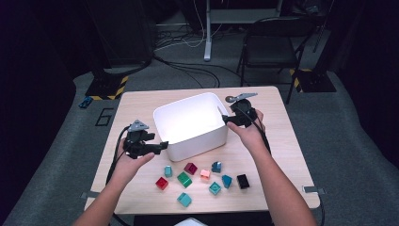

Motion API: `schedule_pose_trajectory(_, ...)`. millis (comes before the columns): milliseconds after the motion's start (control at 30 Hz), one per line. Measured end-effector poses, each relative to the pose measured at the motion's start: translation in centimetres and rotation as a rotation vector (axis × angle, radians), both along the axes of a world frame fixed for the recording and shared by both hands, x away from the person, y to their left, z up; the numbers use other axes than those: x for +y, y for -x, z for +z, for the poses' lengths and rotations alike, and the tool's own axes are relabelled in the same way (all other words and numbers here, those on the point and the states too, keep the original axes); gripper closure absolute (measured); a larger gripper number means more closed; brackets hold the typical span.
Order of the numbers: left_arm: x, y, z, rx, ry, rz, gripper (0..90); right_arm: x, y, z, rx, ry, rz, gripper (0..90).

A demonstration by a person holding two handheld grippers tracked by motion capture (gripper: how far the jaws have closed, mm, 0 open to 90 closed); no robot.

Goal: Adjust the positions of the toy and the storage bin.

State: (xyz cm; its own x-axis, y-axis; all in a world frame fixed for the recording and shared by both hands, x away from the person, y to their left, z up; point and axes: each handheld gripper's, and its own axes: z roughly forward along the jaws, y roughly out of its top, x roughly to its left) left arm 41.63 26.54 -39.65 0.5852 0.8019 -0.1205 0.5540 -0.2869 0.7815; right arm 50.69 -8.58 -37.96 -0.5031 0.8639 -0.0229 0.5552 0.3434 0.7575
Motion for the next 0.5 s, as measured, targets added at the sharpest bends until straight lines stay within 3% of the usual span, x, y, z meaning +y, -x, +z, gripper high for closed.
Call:
schedule_pose_trajectory(233, -0.18, -0.08, -0.03, 0.006, 0.007, -0.009, 26.8, 0.65, -0.14, -0.85, 0.040, 0.035, 0.024, 44.4)
schedule_pose_trajectory(500, -0.14, -0.14, -0.08, 0.010, 0.018, -0.007, 26.6, 0.89, 0.69, -0.67, 0.060, 0.034, 0.057, 47.4)
